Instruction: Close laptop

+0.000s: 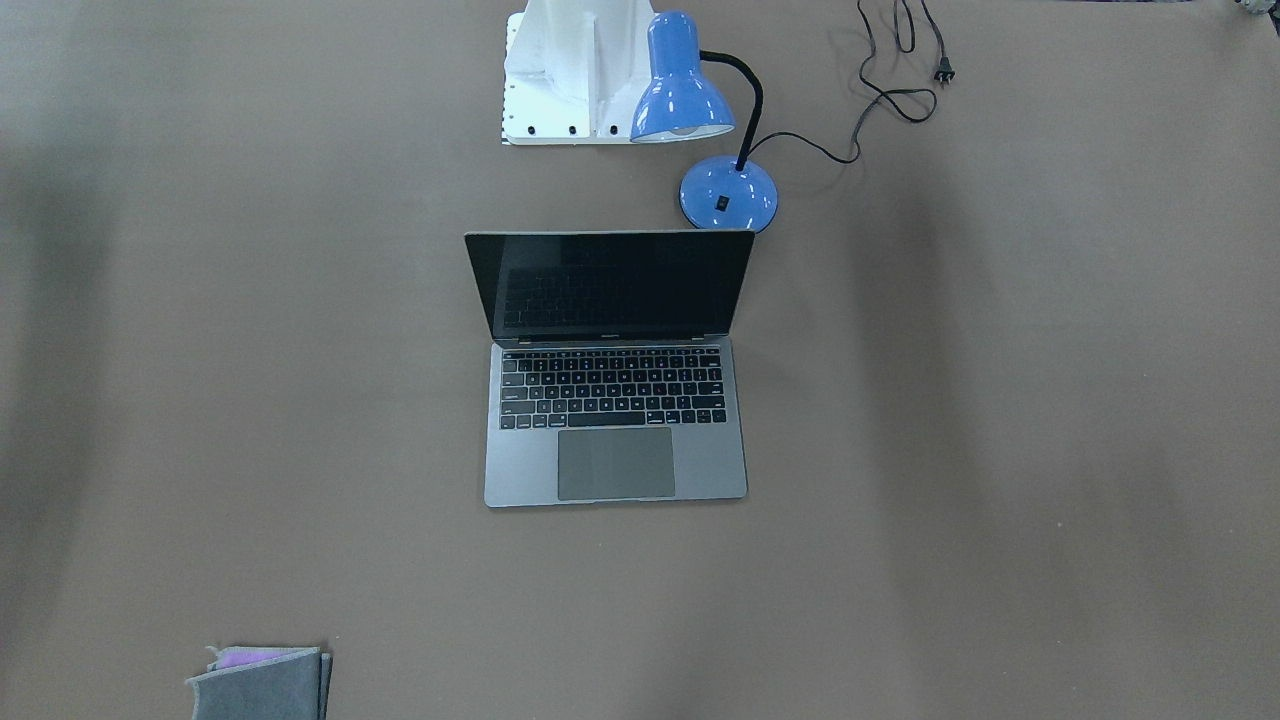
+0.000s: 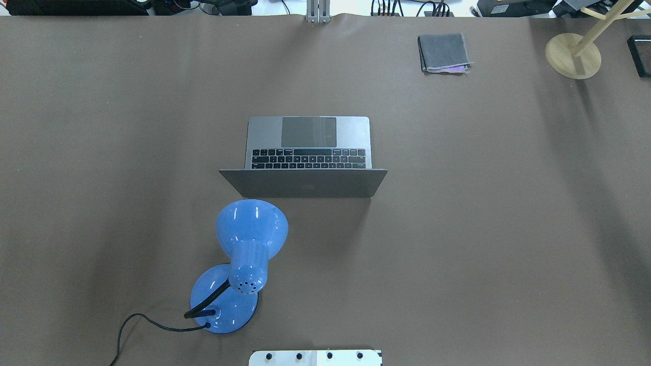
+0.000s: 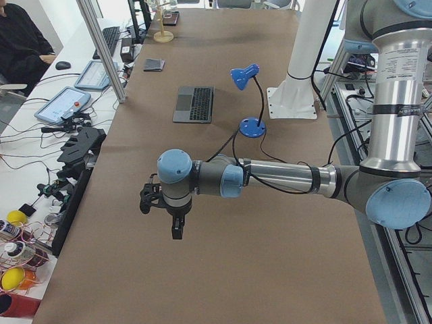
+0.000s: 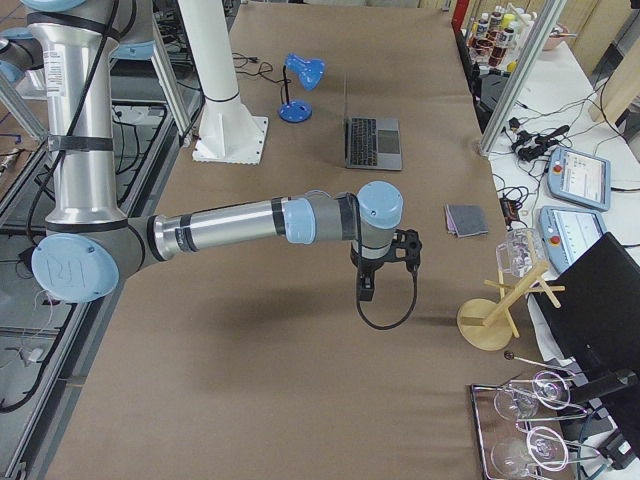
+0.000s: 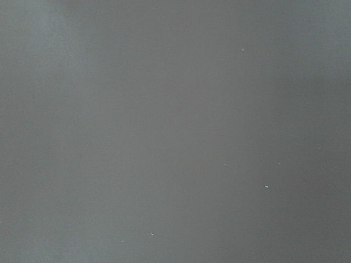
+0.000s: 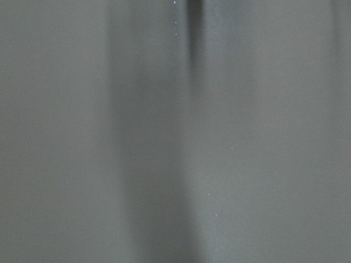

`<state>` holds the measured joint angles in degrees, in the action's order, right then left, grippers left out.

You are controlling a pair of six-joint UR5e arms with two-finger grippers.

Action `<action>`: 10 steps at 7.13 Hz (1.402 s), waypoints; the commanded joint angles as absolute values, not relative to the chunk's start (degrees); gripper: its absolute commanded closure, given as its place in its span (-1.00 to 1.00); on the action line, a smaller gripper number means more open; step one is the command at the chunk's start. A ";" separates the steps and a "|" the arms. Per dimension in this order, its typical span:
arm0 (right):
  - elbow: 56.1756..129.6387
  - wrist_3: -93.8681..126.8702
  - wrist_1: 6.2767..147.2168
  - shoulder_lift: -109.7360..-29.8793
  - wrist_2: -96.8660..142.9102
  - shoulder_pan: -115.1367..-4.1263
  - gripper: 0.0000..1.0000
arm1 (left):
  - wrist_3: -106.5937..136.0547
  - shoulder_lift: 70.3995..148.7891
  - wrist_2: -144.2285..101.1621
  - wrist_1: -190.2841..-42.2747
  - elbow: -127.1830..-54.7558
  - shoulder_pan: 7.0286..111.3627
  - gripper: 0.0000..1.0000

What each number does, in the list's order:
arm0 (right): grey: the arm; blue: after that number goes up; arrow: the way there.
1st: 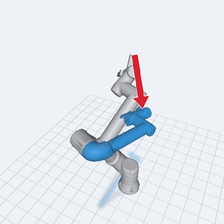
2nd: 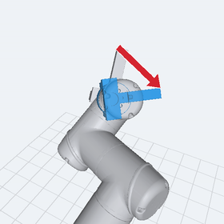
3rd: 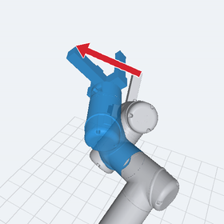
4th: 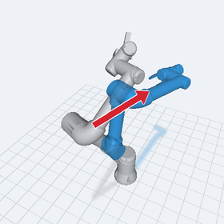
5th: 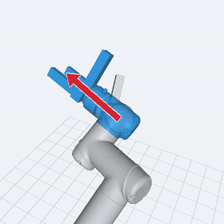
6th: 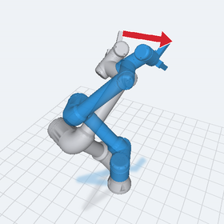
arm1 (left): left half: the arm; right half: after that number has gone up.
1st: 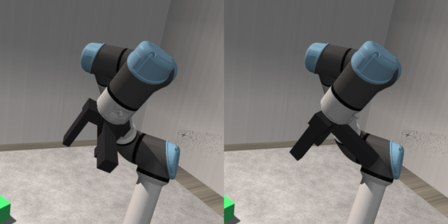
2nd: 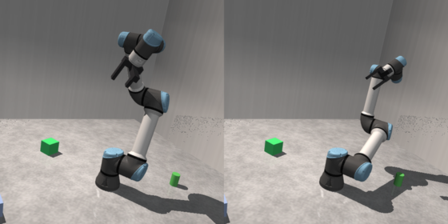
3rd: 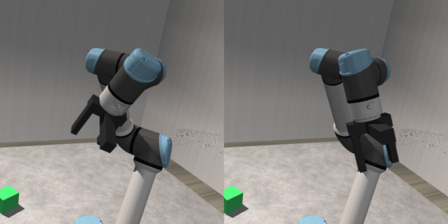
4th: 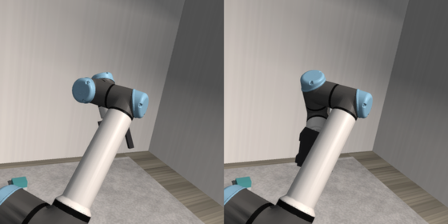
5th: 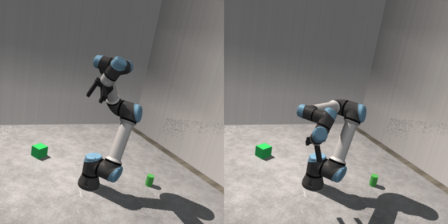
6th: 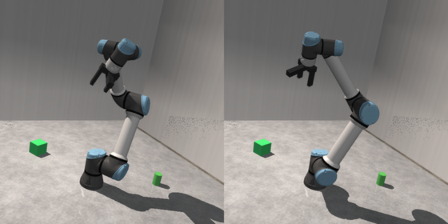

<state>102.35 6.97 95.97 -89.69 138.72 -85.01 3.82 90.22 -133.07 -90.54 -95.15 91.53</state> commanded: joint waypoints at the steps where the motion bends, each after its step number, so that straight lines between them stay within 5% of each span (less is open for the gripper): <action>1: 101.86 7.81 96.06 -85.29 137.98 -82.44 -1.00 | 4.57 93.23 -133.15 -89.83 -95.36 91.32 -0.97; 5: 102.48 17.31 93.36 -81.83 144.49 -78.41 -1.00 | 20.07 96.32 -136.03 -90.62 -99.31 84.49 -0.97; 10: 108.77 59.83 80.77 -73.82 143.87 -63.30 -1.00 | 51.69 104.75 -141.15 -92.35 -106.60 70.18 -0.96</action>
<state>105.76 53.07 81.68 -74.51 143.63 -66.15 43.13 102.69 -141.07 -90.90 -104.82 74.85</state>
